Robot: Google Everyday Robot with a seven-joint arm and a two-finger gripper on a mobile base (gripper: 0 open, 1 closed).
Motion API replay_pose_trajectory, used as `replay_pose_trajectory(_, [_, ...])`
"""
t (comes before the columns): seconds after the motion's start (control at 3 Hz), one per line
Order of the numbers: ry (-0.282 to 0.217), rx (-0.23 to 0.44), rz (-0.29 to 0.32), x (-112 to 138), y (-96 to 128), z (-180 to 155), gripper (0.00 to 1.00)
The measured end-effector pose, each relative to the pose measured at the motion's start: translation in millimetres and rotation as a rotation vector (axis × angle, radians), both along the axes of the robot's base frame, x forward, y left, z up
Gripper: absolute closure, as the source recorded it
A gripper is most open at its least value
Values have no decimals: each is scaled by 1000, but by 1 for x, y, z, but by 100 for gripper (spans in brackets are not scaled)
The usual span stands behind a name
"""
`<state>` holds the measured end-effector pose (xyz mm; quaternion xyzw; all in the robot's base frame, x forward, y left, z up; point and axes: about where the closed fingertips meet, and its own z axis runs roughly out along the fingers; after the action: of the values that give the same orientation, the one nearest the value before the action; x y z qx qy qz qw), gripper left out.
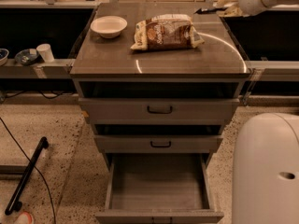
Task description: Place rxbar blueberry into bottom drawer
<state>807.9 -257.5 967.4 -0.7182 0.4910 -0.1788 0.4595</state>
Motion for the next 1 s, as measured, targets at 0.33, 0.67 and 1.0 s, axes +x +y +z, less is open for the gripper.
replay_pose_trajectory(0.33, [-14,-88,68,-11,11,-2,100])
replay_pose_trajectory(0.67, [34,-105,101,-14,25,-29,100])
replay_pose_trajectory(1.0, [33,-105,101,-14,25,-29,100])
